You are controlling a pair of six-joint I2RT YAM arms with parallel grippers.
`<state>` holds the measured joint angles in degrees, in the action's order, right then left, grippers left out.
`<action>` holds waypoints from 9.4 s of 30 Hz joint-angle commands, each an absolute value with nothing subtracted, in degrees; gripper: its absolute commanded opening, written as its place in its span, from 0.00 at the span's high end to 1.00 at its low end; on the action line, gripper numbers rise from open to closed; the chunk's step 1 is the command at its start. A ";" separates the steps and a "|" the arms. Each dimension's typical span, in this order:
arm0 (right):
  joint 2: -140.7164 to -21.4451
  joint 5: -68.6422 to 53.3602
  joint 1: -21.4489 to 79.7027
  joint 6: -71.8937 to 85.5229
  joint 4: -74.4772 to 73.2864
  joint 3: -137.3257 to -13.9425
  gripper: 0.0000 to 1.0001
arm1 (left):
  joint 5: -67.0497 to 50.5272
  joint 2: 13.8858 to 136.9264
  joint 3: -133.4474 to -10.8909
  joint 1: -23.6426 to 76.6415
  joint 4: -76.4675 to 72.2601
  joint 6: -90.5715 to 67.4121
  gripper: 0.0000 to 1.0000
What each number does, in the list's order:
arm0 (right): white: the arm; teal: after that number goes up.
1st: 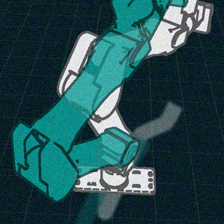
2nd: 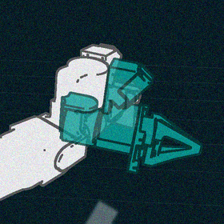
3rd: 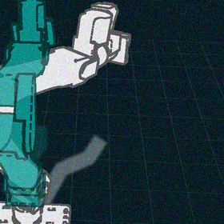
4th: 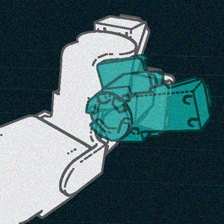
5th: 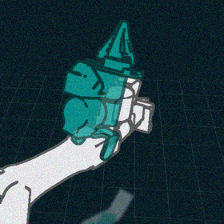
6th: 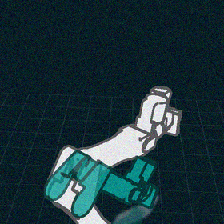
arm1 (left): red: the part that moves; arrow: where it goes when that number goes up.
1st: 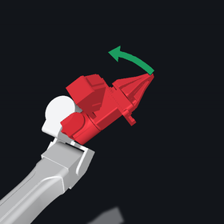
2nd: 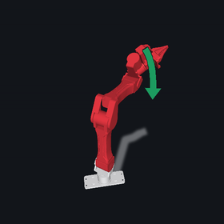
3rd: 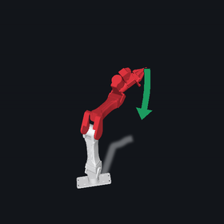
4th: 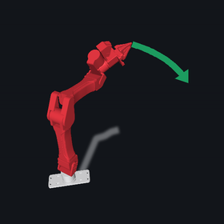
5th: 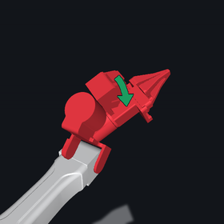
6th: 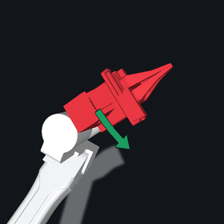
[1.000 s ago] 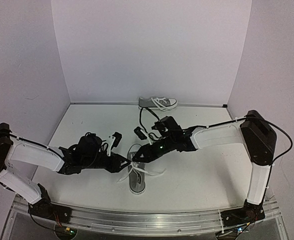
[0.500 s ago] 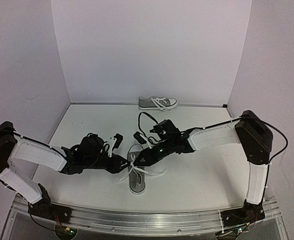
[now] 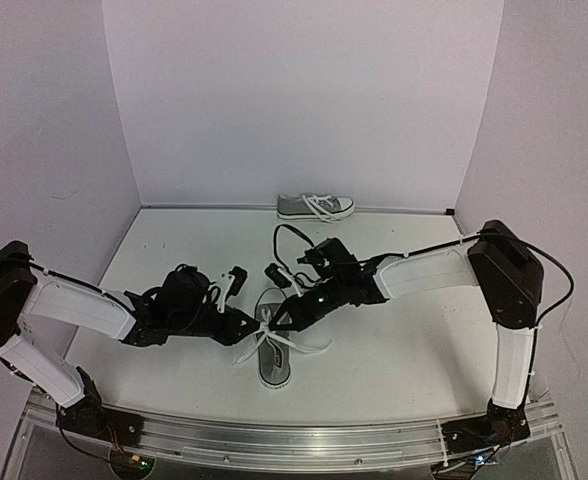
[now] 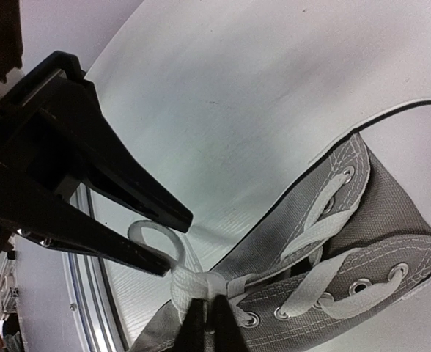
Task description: Tie the shoes
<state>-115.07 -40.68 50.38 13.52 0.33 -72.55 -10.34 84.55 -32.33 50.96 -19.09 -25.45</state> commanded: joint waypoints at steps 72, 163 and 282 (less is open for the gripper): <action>-111.26 -41.39 48.70 16.73 5.65 -67.79 1.00 | -11.06 86.94 -42.31 58.01 -8.49 36.65 0.82; -108.34 -45.41 48.82 21.09 13.00 -63.19 1.00 | -2.13 98.11 -30.60 57.42 -47.90 2.16 1.00; -111.04 -51.03 45.51 26.24 20.57 -57.48 0.79 | -19.68 114.81 -30.58 53.37 -86.87 -7.47 1.00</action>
<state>-110.22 -49.82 45.41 25.85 18.31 -57.19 -18.45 113.85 -28.79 53.56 -75.66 -8.42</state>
